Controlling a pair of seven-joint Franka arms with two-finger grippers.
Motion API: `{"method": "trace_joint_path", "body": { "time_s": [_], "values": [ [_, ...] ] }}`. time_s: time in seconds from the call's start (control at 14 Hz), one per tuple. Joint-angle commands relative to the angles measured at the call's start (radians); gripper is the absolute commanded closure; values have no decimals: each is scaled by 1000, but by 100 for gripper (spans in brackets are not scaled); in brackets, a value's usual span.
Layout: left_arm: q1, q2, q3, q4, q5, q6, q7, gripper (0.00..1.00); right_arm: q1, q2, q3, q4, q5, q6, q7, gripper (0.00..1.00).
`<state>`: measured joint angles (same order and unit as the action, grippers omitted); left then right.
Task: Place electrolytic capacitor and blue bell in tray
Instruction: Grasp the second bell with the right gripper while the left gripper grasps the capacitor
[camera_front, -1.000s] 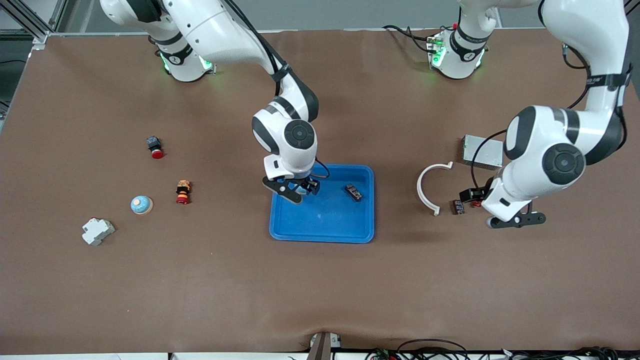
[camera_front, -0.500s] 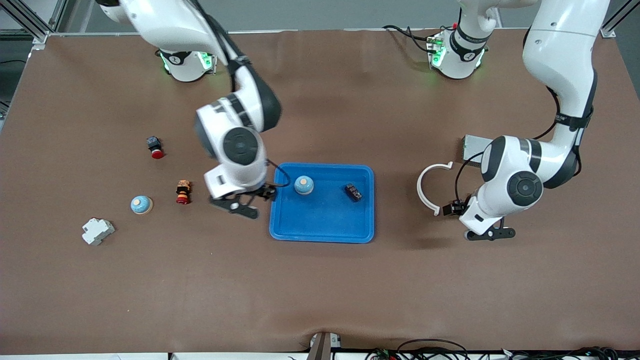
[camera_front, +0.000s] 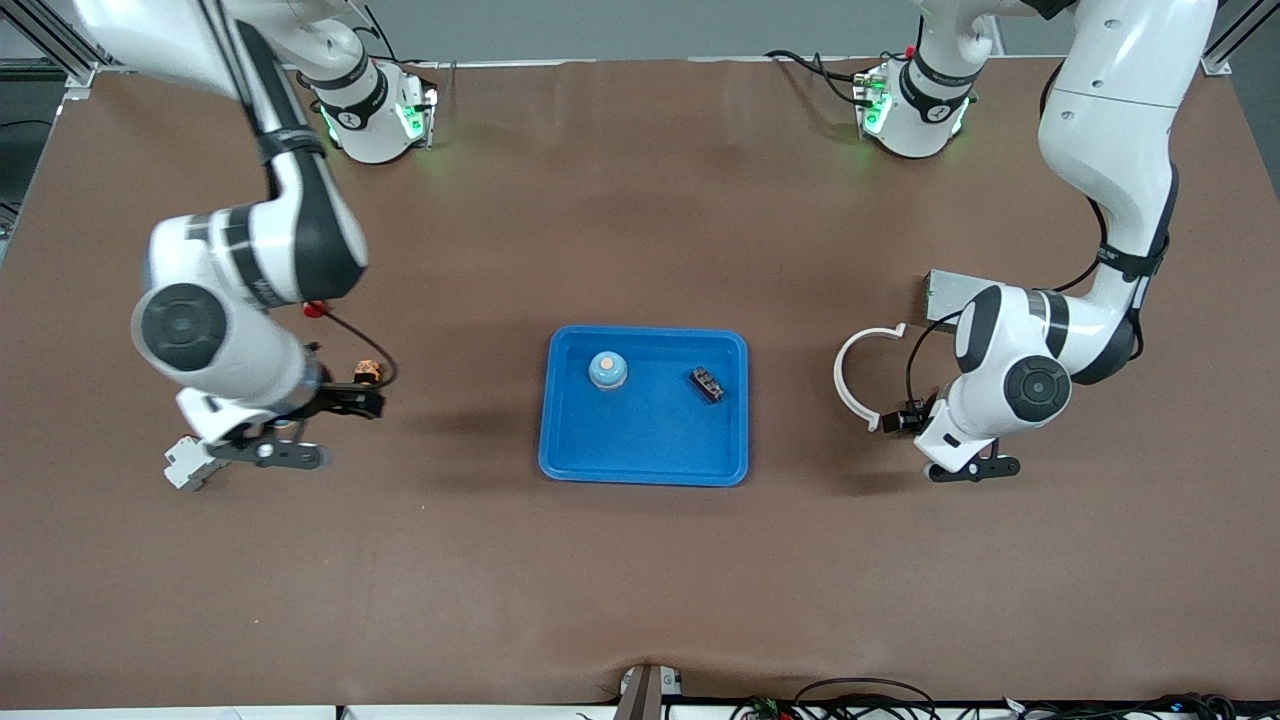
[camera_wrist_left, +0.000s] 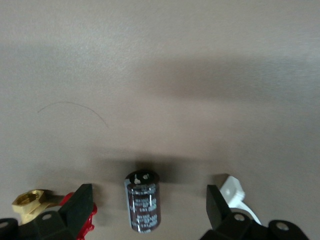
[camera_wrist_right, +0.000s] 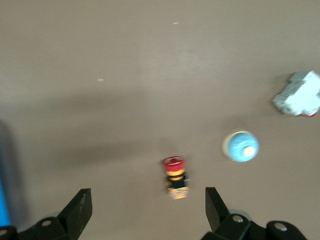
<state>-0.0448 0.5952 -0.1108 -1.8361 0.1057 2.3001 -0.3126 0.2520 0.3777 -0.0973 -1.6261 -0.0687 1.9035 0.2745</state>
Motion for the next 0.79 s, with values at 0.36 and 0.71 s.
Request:
{"method": "trace_joint_path", "body": {
  "time_s": [0.36, 0.71],
  "values": [
    [-10, -12, -7, -57, 25, 38, -140, 0, -201, -117, 28, -404, 42, 417, -334, 0],
    [-7, -3, -6, -69, 25, 48, -138, 0, -277, -73, 28, -517, 89, 627, -439, 0]
  ]
}}
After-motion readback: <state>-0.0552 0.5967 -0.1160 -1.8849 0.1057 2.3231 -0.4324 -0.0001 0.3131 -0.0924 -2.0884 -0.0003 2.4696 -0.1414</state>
